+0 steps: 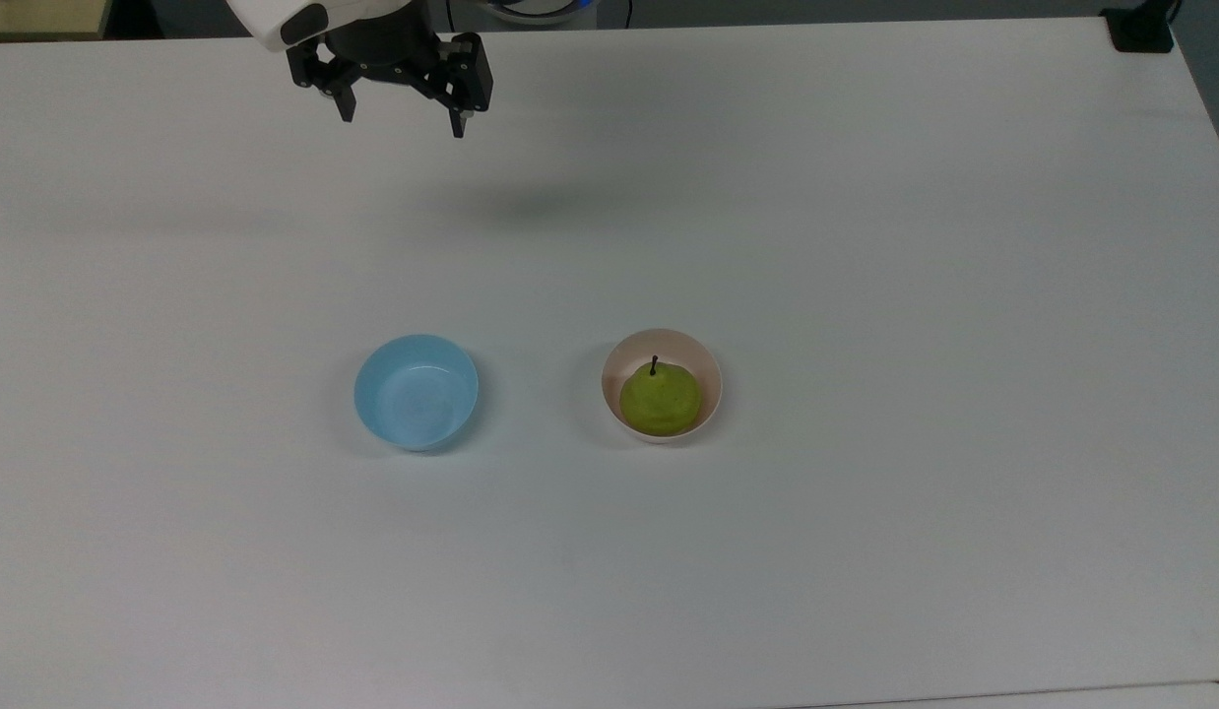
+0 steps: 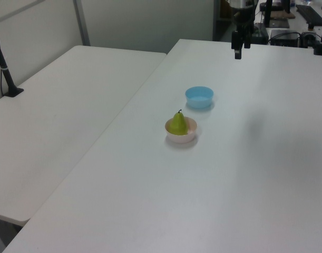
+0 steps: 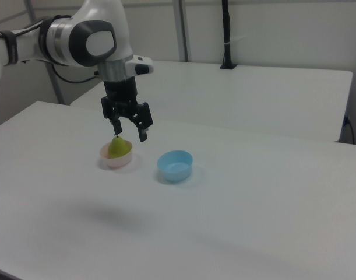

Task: Pick up a pear from the bowl
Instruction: 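Move the open gripper over the pink bowl and lower onto the pear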

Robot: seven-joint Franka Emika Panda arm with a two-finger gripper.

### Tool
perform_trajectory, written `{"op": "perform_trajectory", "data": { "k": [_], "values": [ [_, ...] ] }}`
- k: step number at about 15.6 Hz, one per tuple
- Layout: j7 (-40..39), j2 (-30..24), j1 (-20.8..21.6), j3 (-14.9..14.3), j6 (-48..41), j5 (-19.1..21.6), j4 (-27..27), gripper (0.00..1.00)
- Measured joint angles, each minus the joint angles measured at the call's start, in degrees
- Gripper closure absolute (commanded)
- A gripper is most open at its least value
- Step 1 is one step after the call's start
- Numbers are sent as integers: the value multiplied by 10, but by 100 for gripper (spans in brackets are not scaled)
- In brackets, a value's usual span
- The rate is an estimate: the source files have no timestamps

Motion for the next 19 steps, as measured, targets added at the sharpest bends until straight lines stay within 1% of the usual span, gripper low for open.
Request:
{"op": "perform_trajectory", "data": {
  "k": [3, 6, 8, 12, 15, 17, 19],
  "values": [
    [0, 6, 7, 1, 0, -2, 1, 0],
    [2, 27, 41, 5, 33, 3, 4, 0],
    [27, 50, 68, 6, 73, 16, 12, 0],
    [60, 110, 105, 8, 128, 27, 47, 0],
    [97, 174, 139, 8, 175, 28, 77, 0],
    [109, 211, 151, 8, 221, 28, 87, 0],
    [113, 239, 156, 8, 249, 28, 92, 0]
  ]
}}
